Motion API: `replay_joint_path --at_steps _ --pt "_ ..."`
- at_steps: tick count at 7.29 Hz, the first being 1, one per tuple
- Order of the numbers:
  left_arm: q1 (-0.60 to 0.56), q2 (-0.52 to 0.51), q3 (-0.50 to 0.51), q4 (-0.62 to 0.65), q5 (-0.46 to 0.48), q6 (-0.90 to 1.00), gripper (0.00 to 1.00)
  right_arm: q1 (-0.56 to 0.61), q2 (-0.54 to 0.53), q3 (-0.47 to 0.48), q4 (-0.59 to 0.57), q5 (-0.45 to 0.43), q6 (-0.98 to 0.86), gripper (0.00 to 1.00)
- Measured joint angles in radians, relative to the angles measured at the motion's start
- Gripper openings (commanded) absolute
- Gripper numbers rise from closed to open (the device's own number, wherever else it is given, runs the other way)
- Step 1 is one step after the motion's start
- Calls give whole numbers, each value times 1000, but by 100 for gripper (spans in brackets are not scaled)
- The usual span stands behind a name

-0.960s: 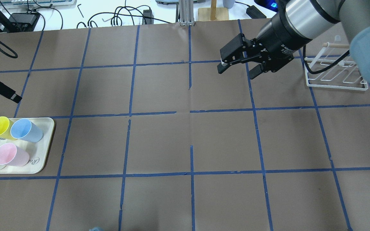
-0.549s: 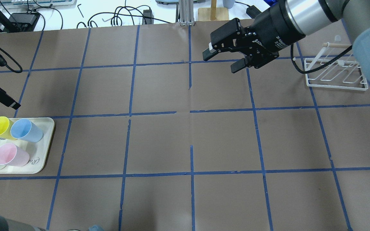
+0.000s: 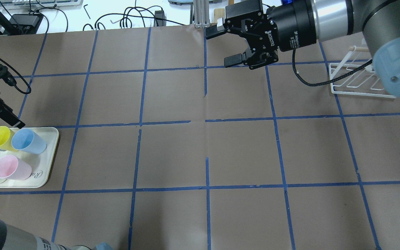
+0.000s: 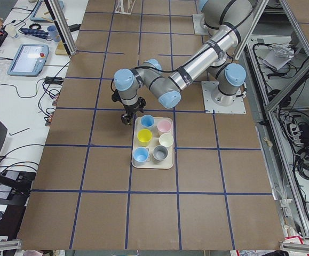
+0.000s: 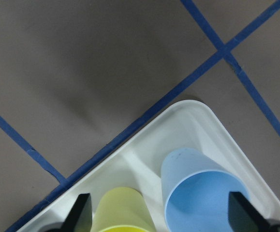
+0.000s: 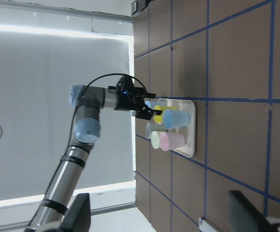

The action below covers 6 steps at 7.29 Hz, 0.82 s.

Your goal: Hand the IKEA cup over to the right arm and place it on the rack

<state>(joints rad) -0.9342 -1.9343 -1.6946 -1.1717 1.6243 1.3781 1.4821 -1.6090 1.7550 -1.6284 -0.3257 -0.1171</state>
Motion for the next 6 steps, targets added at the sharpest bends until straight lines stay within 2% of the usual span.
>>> replay_joint_path --at_steps 3,4,6 --pt "8 -1 -101 135 27 46 100 -10 6 83 3 156 30 100" --pt "9 0 -116 149 36 51 100 -9 5 88 3 188 86 100" --pt "11 1 -127 157 39 61 93 -6 2 91 3 205 198 100"
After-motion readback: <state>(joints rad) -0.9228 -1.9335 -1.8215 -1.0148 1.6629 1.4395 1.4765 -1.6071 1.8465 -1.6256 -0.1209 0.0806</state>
